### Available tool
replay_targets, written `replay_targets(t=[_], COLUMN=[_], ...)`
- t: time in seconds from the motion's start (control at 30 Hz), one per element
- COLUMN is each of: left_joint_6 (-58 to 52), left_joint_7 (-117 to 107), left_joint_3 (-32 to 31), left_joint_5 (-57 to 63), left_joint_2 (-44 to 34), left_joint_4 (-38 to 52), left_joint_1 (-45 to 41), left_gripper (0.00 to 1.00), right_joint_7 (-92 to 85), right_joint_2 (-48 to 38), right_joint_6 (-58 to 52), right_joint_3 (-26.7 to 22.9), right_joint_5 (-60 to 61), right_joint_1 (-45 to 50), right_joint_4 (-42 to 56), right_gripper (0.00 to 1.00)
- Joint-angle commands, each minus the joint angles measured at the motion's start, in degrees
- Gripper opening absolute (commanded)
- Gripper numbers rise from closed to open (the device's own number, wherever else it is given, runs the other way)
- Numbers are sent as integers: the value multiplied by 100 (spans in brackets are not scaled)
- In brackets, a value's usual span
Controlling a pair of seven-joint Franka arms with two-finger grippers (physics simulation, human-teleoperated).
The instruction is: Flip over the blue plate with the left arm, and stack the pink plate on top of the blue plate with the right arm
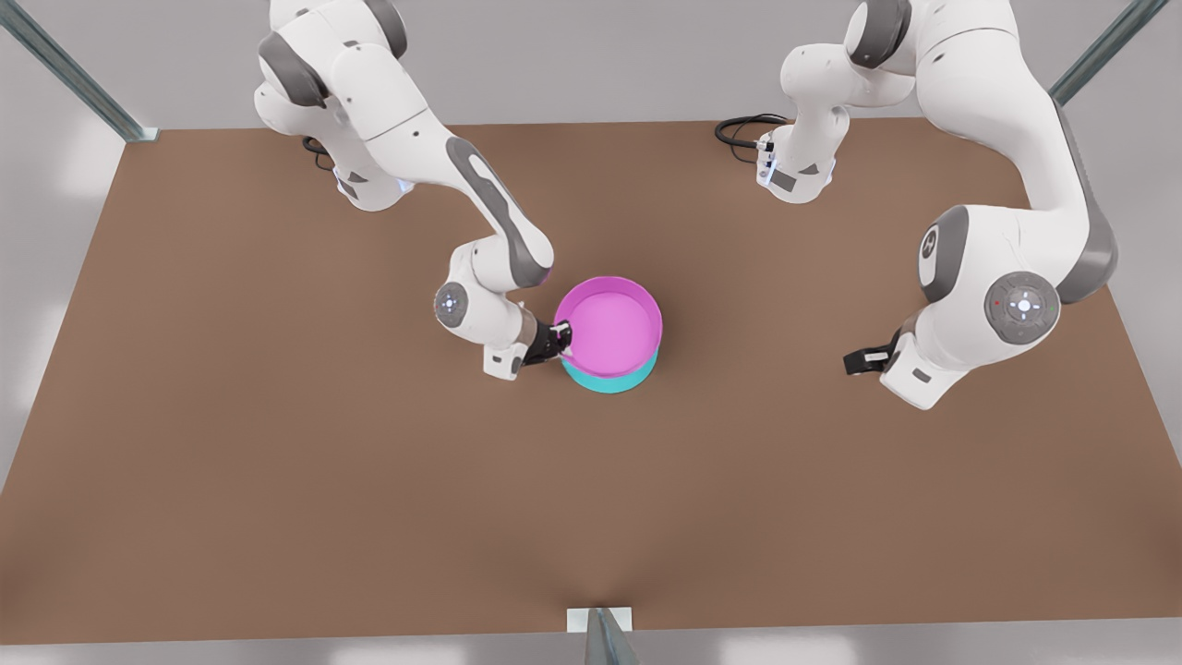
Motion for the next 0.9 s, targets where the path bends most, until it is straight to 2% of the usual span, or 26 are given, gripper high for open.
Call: replay_targets(t=[0.0,0.03,0.17,0.2,0.4,0.47,0.5,0.53,0.63,0.7,0.73,0.77,0.87], left_joint_6=[0,17,26,26,35,26,26,35,114,114,114,114,114], left_joint_7=[0,0,0,-9,-9,-9,0,0,0,0,0,0,0], left_joint_3=[0,0,0,0,0,0,0,0,-9,-9,-9,-9,-9], left_joint_5=[-1,-1,8,-1,-1,-1,-18,-36,-27,-27,-27,-27,-18], left_joint_2=[1,1,19,27,27,27,27,27,27,19,19,27,19], left_joint_4=[0,0,0,0,0,0,9,9,9,62,62,62,62], left_joint_1=[0,0,0,0,0,0,0,0,0,0,0,0,-9], left_gripper=[100,100,100,100,100,100,100,100,100,100,100,100,100], right_joint_7=[36,36,142,142,107,124,124,115,150,1547,1934,1979,2005], right_joint_2=[1,27,36,36,-140,-737,-957,-1150,-1950,-2284,-2118,-2135,-2240], right_joint_6=[16,16,34,51,78,43,-176,-580,-2725,-3673,-4754,-5169,-5556], right_joint_3=[-1,-1,-1,-10,-151,-248,-239,-239,-230,-239,-221,-195,-186], right_joint_5=[-46,-46,-37,-37,-72,-134,-213,-248,-2848,-4852,-4968,-5117,-5187], right_joint_1=[6,15,68,85,120,-239,-775,-1355,-3526,-3914,-4054,-4213,-4186], right_joint_4=[3,12,29,38,161,21,-15,-41,380,687,1452,1857,2314], right_gripper=[21,22,88,98,100,100,100,100,100,100,100,100,100])
